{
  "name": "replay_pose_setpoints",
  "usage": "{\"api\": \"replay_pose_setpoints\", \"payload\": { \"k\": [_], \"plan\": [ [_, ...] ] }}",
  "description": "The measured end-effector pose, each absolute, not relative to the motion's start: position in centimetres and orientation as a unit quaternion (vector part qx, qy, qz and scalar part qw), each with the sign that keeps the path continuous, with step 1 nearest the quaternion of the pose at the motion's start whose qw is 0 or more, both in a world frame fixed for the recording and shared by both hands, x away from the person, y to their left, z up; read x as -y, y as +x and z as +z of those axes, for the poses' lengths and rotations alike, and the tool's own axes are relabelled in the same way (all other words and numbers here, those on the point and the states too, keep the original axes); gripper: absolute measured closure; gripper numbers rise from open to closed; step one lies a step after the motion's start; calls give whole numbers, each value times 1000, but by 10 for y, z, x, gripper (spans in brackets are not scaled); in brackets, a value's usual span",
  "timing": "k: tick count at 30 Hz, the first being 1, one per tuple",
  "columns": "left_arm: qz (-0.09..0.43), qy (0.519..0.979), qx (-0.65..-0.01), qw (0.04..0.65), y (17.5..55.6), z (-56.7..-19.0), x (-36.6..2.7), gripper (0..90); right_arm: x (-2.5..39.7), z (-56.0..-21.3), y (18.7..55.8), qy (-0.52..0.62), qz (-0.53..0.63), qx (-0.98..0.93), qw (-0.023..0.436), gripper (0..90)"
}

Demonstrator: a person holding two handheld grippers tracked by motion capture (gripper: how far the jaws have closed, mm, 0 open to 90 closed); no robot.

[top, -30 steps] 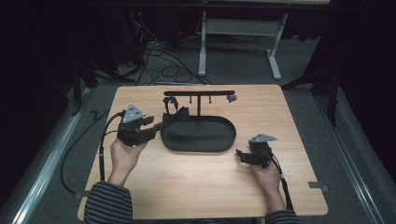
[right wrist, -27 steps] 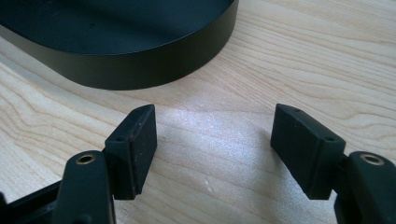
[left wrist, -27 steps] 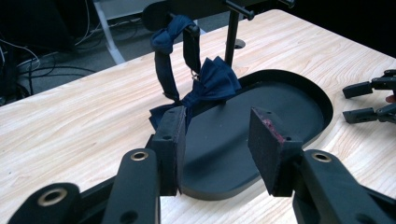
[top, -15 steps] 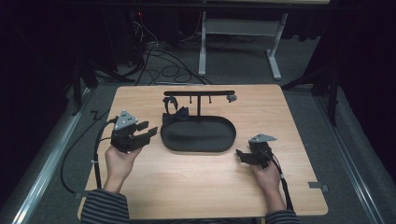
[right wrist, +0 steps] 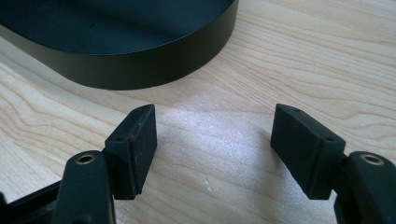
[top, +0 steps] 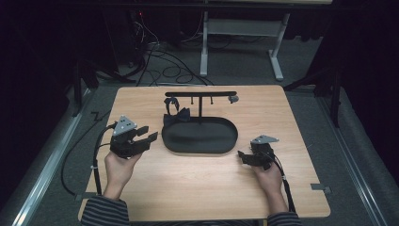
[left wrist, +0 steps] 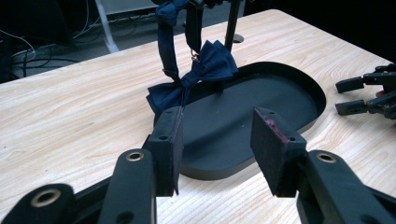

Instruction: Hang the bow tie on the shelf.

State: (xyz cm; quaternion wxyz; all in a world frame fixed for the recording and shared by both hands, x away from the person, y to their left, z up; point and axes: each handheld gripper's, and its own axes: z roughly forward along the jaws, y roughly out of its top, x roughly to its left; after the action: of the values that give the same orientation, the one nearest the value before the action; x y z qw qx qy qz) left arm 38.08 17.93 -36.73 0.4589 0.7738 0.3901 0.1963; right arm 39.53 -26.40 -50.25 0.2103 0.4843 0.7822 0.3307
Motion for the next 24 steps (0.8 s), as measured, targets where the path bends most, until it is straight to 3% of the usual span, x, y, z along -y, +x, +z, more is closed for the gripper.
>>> {"api": "replay_pose_setpoints", "payload": {
  "k": [24],
  "plan": [
    [183, 771, -401, 459, 371, -383, -185, 525, 264, -502, 395, 484, 330, -782, 211, 330]
  ]
}}
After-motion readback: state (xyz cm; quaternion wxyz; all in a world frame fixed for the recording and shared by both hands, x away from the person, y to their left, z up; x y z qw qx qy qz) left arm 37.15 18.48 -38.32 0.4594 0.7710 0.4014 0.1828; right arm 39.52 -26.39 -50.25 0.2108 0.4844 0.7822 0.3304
